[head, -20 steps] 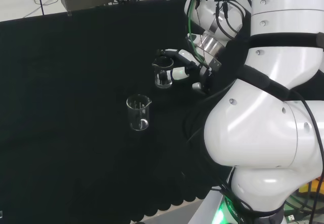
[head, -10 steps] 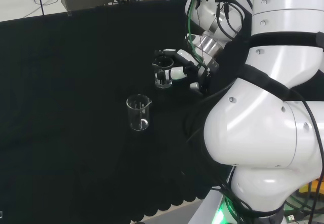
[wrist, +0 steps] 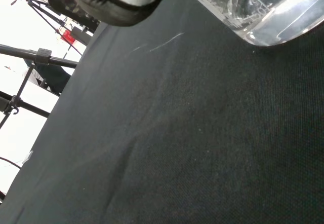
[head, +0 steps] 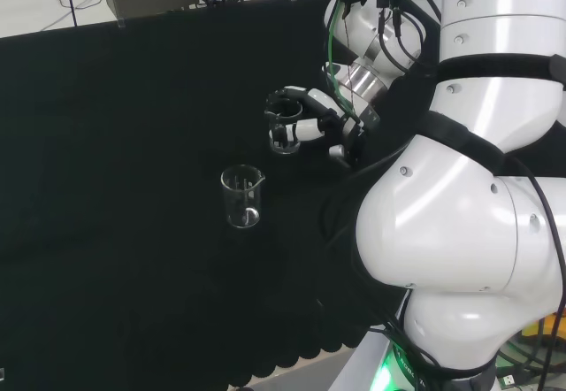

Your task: Pick up the beaker on the right.

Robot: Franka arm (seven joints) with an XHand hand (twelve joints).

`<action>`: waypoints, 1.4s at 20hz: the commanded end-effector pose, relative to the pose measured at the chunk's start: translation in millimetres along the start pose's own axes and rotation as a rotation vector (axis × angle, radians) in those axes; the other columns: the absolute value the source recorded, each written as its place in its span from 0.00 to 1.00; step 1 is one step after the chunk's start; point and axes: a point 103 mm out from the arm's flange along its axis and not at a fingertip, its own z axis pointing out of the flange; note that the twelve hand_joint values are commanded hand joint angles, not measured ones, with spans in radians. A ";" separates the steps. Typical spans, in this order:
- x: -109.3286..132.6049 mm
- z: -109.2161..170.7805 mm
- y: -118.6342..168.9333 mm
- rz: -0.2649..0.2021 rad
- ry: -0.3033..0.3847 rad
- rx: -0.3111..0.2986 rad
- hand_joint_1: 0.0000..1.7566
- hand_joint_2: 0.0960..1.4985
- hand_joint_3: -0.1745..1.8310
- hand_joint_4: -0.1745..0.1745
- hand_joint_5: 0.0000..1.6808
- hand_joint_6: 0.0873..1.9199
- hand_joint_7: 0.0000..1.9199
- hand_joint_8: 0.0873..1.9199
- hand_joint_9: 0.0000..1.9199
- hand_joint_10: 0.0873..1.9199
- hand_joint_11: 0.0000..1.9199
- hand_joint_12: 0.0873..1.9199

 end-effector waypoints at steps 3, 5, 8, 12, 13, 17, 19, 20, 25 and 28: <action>1.4 3.8 1.6 0.005 0.014 -0.001 0.58 0.56 0.00 0.37 0.23 0.39 0.24 0.38 0.34 0.27 0.07 0.69; 2.4 3.0 2.6 0.016 0.006 -0.010 0.59 0.59 0.00 0.41 0.32 0.42 0.28 0.38 0.37 0.27 0.12 0.68; 5.6 0.6 3.1 0.048 -0.055 -0.045 0.63 0.67 0.03 0.54 0.59 0.38 0.44 0.35 0.51 0.23 0.32 0.61; 12.2 -6.1 1.1 0.066 -0.120 -0.140 0.72 0.69 0.01 0.63 0.74 0.26 0.69 0.19 0.72 0.11 0.63 0.41; 14.6 -8.6 0.7 0.060 -0.127 -0.161 0.72 0.68 0.00 0.63 0.76 0.23 0.72 0.14 0.75 0.08 0.66 0.38; 30.0 -26.2 -1.4 0.015 -0.186 -0.245 0.74 0.68 0.00 0.40 0.79 0.17 0.75 0.09 0.81 0.03 0.68 0.34; 39.1 -37.9 -2.3 -0.006 -0.229 -0.245 0.74 0.67 0.00 0.11 0.82 0.13 0.75 0.08 0.85 0.01 0.69 0.32; 43.3 -43.4 -3.1 -0.013 -0.250 -0.240 0.75 0.67 0.00 0.05 0.82 0.12 0.75 0.08 0.86 0.00 0.69 0.32; 64.8 -66.2 -16.0 -0.022 -0.330 -0.202 0.75 0.67 0.00 0.00 0.83 0.11 0.76 0.08 0.87 0.00 0.70 0.32; 81.5 -75.0 -28.3 -0.017 -0.371 -0.178 0.75 0.67 0.00 0.00 0.84 0.09 0.76 0.07 0.89 0.00 0.72 0.31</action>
